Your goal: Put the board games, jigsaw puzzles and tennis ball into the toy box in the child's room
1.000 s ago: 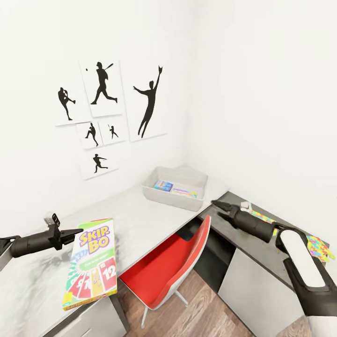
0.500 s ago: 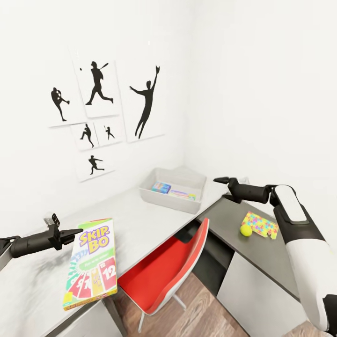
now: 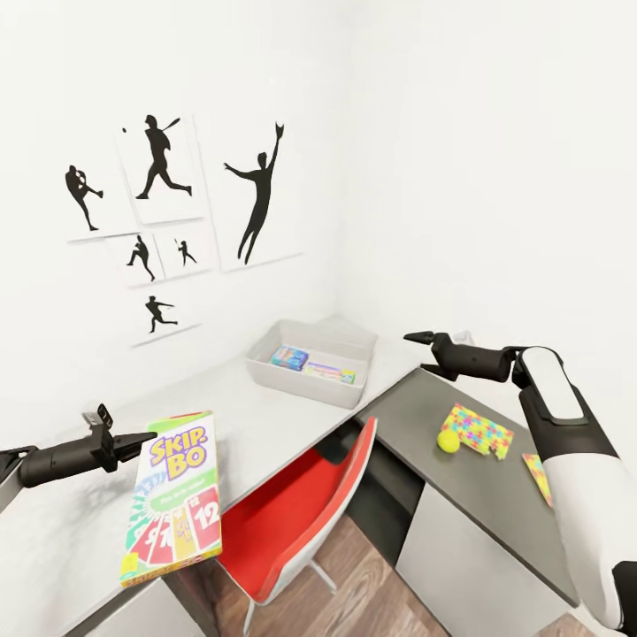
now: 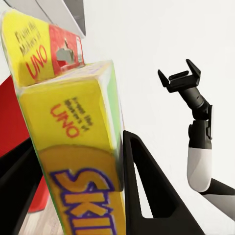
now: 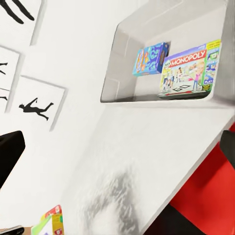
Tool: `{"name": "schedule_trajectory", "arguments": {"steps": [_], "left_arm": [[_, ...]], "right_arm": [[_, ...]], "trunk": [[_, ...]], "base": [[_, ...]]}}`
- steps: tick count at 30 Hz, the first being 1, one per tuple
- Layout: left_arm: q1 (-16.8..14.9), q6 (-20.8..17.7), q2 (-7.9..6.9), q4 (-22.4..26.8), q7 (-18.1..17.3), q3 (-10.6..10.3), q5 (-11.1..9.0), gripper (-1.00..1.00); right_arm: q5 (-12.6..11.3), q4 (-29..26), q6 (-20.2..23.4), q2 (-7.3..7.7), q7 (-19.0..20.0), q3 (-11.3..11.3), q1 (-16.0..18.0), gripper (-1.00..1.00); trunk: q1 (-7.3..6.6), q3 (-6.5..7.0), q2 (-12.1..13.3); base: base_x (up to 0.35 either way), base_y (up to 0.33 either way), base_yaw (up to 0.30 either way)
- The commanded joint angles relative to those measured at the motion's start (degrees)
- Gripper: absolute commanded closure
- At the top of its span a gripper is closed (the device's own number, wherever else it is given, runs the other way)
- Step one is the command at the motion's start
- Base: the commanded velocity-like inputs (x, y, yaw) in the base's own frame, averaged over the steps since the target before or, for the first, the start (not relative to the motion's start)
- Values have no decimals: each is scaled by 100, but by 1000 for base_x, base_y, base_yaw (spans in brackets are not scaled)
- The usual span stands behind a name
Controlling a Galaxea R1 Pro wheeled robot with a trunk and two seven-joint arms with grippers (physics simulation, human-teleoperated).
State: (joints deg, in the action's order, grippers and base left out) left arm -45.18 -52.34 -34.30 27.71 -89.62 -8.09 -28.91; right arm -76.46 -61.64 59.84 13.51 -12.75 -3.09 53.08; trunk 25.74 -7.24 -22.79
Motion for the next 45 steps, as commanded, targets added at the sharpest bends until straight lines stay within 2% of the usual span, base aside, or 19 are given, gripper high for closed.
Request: {"name": "schedule_trajectory", "arguments": {"steps": [1, 16, 28, 45], "left_arm": [[-9, -59, -7, -3, -38, -35, -19, 100], [-7, -44, -7, -3, -38, -35, -20, 100], [-1, -40, -7, -3, -38, -35, -21, 100], [-5, -40, -7, -3, -38, -35, -24, 100]], "right_arm": [[-57, -4, 17, -4, -60, -3, 4, -100], [-29, -6, 17, -19, -61, 9, 1, -100], [-25, -4, 17, -17, -68, 10, -16, -100], [-18, -2, 17, 11, -70, 4, -25, -100]], "trunk": [[4, -13, -13], [4, -13, -13], [4, -41, -13], [4, -131, -13]], "base": [[32, -98, 67], [71, -103, 254], [197, -195, 267], [213, -24, 151]]}}
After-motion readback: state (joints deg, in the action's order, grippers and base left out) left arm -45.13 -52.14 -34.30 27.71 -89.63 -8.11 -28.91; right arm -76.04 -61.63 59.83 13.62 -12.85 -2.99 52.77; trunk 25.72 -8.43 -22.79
